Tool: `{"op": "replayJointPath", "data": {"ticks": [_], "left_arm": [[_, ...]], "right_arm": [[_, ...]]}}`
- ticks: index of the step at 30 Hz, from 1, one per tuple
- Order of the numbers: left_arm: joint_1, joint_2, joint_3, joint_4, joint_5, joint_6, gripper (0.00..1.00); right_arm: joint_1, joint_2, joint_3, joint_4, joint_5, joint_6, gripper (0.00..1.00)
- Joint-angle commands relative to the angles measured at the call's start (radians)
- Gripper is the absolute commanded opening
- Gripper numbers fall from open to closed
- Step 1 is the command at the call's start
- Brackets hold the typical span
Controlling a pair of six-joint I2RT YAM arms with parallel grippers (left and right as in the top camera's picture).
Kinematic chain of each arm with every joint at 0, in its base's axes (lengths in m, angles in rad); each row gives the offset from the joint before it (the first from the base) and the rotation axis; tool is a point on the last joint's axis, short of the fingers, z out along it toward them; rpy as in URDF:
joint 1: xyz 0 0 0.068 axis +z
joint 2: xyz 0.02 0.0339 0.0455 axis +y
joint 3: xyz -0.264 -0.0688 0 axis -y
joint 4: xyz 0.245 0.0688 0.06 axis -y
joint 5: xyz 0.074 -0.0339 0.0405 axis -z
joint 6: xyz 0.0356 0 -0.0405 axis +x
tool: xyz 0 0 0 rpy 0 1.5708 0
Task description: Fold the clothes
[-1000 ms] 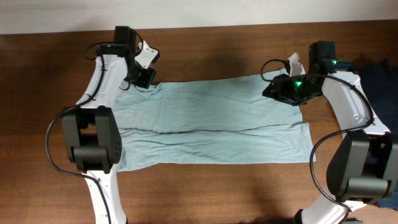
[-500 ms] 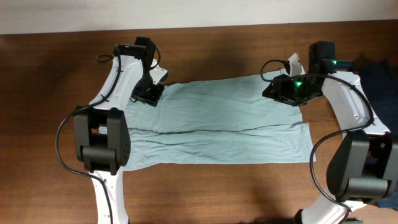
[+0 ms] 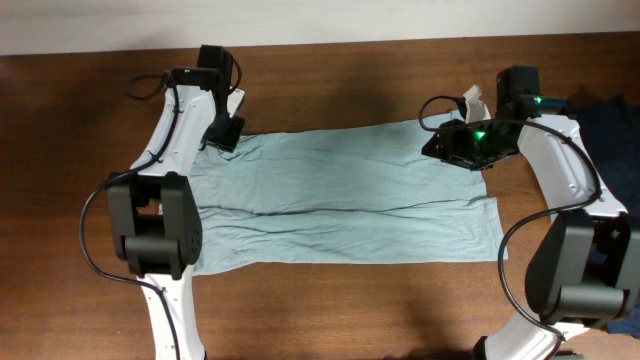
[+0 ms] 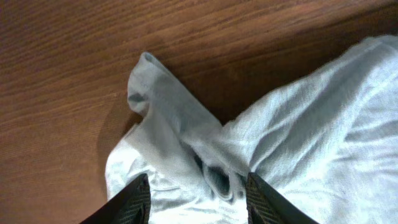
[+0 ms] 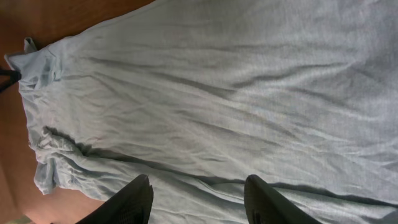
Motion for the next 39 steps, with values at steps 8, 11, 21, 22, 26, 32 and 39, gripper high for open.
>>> {"op": "replayJointPath", "data": {"ticks": [8,11,21,22,26,32,39], "left_arm": [[0.006,0.017,0.092,0.082,0.048,0.006,0.62],[0.053,0.056,0.092,0.149,0.078,0.02,0.66],[0.134,0.148,0.092,0.188,0.306,0.023,0.66],[0.132,0.154,0.092,0.19,0.328,0.033,0.65],[0.122,0.195,0.092,0.185,0.352,0.035,0.56],[0.122,0.215,0.092,0.183,0.333,0.036,0.25],[0.123,0.213,0.16,0.188,0.311,0.051,0.0]], "right_arm": [[-0.006,-0.012,0.01,0.013,-0.013,-0.011,0.53],[-0.006,-0.012,0.01,0.004,-0.013,-0.011,0.53],[-0.006,-0.012,0.01,0.005,-0.013,-0.011,0.53],[-0.006,-0.012,0.01,0.005,-0.013,-0.011,0.53],[-0.006,-0.012,0.01,0.005,-0.013,-0.011,0.53],[-0.006,-0.012,0.01,0.005,-0.013,-0.011,0.53],[-0.006,-0.012,0.01,-0.002,-0.013,-0.011,0.53]]}}
